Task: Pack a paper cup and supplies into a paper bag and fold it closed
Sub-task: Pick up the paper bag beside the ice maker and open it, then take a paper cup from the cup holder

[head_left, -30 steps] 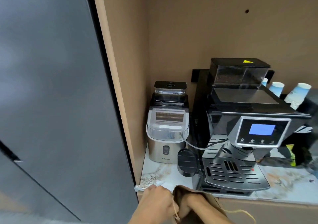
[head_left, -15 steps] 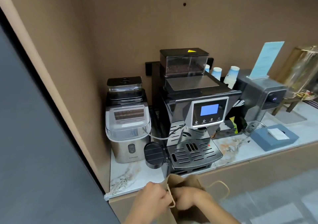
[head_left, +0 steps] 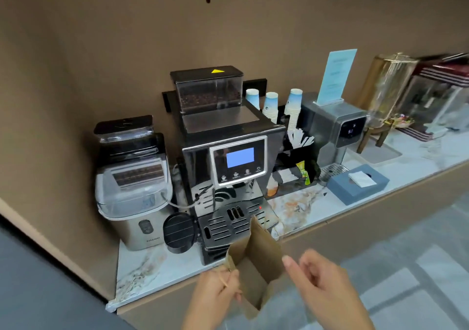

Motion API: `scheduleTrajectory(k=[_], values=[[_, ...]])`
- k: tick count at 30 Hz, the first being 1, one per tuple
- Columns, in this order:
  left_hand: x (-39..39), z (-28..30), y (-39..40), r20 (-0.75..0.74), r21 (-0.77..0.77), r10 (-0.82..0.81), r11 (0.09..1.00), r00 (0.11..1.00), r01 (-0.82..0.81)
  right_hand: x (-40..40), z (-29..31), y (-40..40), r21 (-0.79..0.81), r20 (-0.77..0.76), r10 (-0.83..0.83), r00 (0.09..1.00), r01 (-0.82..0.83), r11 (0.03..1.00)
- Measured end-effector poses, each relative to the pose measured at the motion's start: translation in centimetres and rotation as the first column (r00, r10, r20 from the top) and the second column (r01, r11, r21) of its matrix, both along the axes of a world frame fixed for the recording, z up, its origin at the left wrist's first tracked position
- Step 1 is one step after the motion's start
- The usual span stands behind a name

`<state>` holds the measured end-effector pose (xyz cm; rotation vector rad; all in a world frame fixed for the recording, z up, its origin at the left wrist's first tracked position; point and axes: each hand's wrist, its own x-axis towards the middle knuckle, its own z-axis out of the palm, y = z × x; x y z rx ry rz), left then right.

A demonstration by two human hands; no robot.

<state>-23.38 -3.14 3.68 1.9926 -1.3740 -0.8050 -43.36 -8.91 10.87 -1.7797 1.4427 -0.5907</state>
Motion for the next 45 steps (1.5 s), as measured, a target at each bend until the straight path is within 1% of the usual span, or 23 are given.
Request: scheduleTrajectory(k=[1, 2, 4, 6, 8, 11, 13, 16, 19, 22, 24, 26, 27, 29, 32, 34, 36, 38, 40, 43, 45], values=[[-1.2, -0.1, -0.5, 0.008, -0.017, 0.028, 0.999, 1.000, -0.028, -0.7, -0.1, 0.0, 0.014, -0.073, -0.045, 0.996, 0.046, 0.999], [-2.5, -0.1, -1.0, 0.009, -0.033, 0.057, 0.998, 0.998, -0.057, -1.2, -0.2, 0.0, 0.058, -0.157, -0.045, 0.987, 0.054, 0.997], [-5.2, -0.2, -1.9, 0.020, -0.052, 0.090, 0.995, 0.996, -0.089, -2.2, -0.6, -0.6, 0.148, -0.295, 0.006, 0.956, 0.039, 0.988], [-8.4, 0.0, -2.8, 0.036, -0.074, 0.123, 0.990, 0.992, -0.120, -3.6, -1.3, -2.0, 0.186, -0.333, 0.023, 0.943, 0.042, 0.982], [-11.3, 0.2, -3.7, 0.031, -0.094, 0.145, 0.985, 0.989, -0.141, -5.3, -2.1, -3.6, 0.174, -0.342, 0.016, 0.940, 0.046, 0.984], [-15.3, -0.6, -5.2, 0.041, -0.170, 0.166, 0.973, 0.985, -0.157, -8.2, -2.8, -5.7, 0.110, -0.398, 0.025, 0.917, 0.021, 0.994], [-17.3, -1.0, -6.1, 0.001, -0.196, 0.172, 0.966, 0.985, -0.168, -10.1, -3.1, -6.9, 0.050, -0.422, 0.036, 0.906, -0.016, 0.999], [-19.1, -0.1, -7.1, -0.015, -0.113, 0.063, 0.992, 0.998, -0.064, -12.9, -3.4, -8.9, -0.016, -0.399, 0.049, 0.915, -0.060, 0.998], [-18.7, 0.1, -8.2, -0.003, -0.109, -0.034, 0.994, 0.999, 0.034, -15.5, -3.4, -11.2, -0.086, -0.372, 0.058, 0.926, -0.097, 0.992], [-17.6, 0.4, -9.4, 0.035, -0.085, -0.046, 0.995, 0.998, 0.049, -17.4, -3.3, -13.5, -0.149, -0.348, 0.057, 0.936, -0.115, 0.982], [-17.3, 0.8, -10.5, 0.042, -0.125, -0.012, 0.992, 0.999, 0.017, -18.2, -3.2, -15.2, -0.171, -0.350, 0.052, 0.935, -0.118, 0.978], [-17.5, 1.5, -11.9, 0.003, -0.198, 0.040, 0.980, 0.999, -0.039, -18.5, -3.2, -16.9, -0.175, -0.363, 0.042, 0.931, -0.112, 0.978], [-17.7, 1.6, -12.8, -0.013, -0.219, 0.045, 0.975, 0.999, -0.047, -18.7, -3.1, -17.7, -0.167, -0.370, 0.043, 0.928, -0.111, 0.980], [-18.3, 1.9, -14.6, -0.005, -0.214, 0.014, 0.977, 1.000, -0.015, -18.8, -2.9, -19.2, -0.133, -0.377, 0.058, 0.924, -0.116, 0.984], [-19.5, 1.9, -17.7, 0.096, -0.193, -0.018, 0.981, 0.995, 0.036, -18.7, -2.6, -21.9, -0.064, -0.363, 0.114, 0.925, -0.146, 0.987], [-20.2, 2.0, -19.8, 0.166, -0.199, 0.027, 0.980, 0.986, 0.007, -18.5, -2.6, -24.0, 0.003, -0.327, 0.156, 0.932, -0.164, 0.986], [-20.5, 1.9, -21.8, 0.170, -0.244, 0.084, 0.969, 0.982, -0.040, -18.1, -2.7, -26.5, 0.055, -0.293, 0.179, 0.939, -0.170, 0.984], [-20.2, 1.3, -23.9, 0.156, -0.237, 0.092, 0.970, 0.983, -0.053, -17.5, -2.9, -29.0, 0.076, -0.280, 0.201, 0.939, -0.187, 0.979], [-19.6, 0.7, -26.1, 0.142, -0.181, 0.087, 0.982, 0.986, -0.060, -16.5, -3.0, -31.5, 0.090, -0.280, 0.245, 0.928, -0.229, 0.969], [-18.1, -0.1, -29.5, 0.111, -0.053, 0.059, 0.997, 0.992, -0.053, -14.8, -3.4, -35.0, 0.146, -0.276, 0.323, 0.905, -0.293, 0.945], [-16.9, -0.4, -31.7, 0.095, 0.024, 0.084, 0.996, 0.992, -0.087, -13.7, -3.9, -37.2, 0.184, -0.280, 0.362, 0.889, -0.320, 0.929]])
